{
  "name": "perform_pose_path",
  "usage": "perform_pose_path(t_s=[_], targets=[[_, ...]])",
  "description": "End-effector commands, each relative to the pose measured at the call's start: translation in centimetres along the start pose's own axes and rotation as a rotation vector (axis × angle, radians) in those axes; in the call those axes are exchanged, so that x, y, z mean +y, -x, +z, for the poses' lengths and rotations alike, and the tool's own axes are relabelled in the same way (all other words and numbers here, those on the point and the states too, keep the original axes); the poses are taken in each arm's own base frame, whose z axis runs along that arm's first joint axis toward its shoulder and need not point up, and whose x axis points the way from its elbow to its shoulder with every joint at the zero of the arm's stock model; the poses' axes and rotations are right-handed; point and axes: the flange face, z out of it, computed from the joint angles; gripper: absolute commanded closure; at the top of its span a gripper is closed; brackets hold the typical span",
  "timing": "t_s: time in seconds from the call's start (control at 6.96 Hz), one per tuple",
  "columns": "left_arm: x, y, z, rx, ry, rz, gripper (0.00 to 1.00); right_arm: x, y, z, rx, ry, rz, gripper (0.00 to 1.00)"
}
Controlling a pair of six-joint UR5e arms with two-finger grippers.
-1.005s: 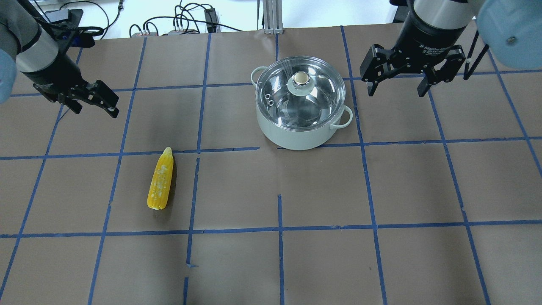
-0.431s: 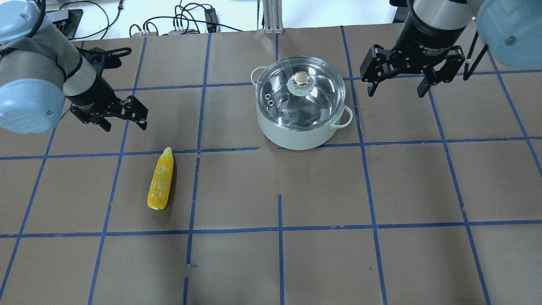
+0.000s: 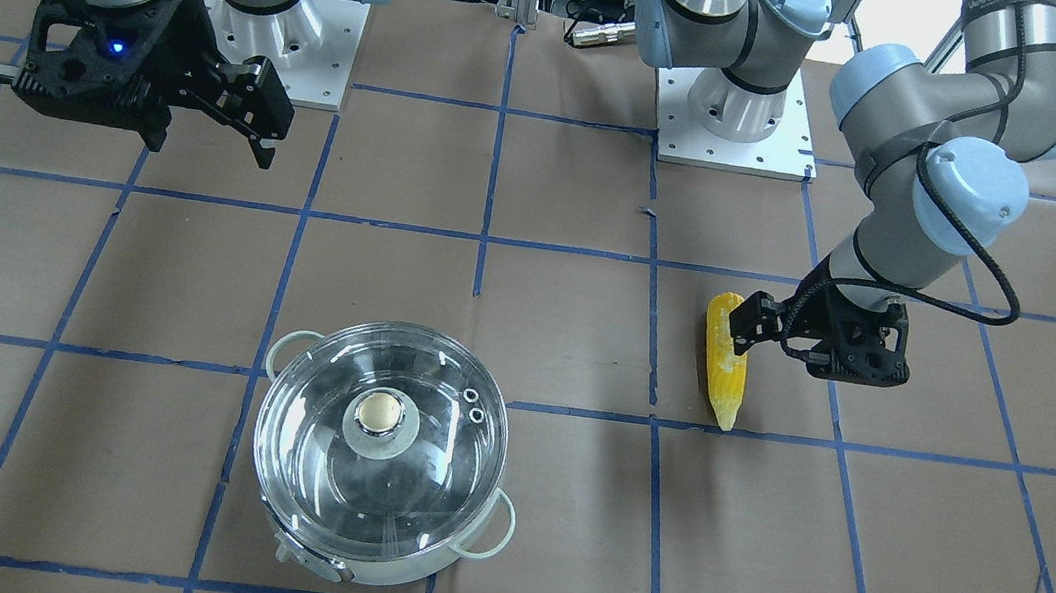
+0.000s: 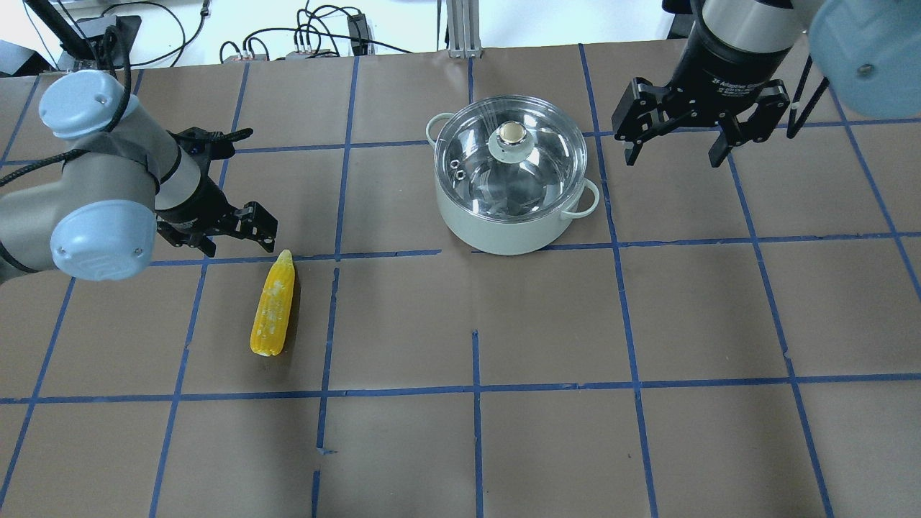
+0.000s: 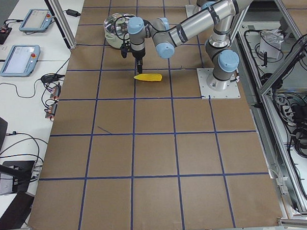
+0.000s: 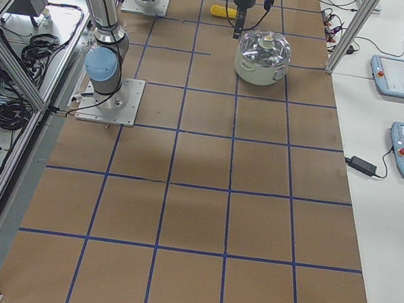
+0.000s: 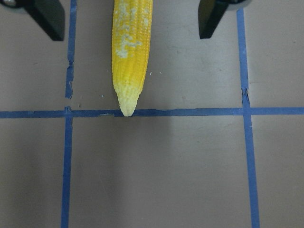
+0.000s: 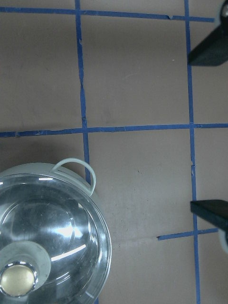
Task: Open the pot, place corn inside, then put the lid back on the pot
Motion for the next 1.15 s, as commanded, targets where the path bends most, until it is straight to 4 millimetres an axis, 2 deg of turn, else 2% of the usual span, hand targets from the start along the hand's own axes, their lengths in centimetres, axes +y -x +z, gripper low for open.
perform_pose_path(t_s=[0.0, 0.29, 0.57, 1.01], targets=[[2.4, -0.5, 4.0, -0.007, -0.02, -0.066, 0.0, 0.0, 0.1, -0.3, 0.0, -0.01, -0.002, 0.0], [3.8, -0.7, 5.8, -0.011, -0.03, -0.068, 0.0, 0.1, 0.1, -1.8, -0.001, 0.002, -0.004, 0.0], [4.1, -0.7, 6.1, -0.01, -0.023, -0.07, 0.0, 1.0, 0.1, -0.9, -0.005, 0.096, 0.002, 0.0], [5.0, -0.8, 7.3, -0.008, -0.001, -0.067, 0.0, -0.9, 0.3, -1.5, -0.015, -0.04, -0.005, 0.0]])
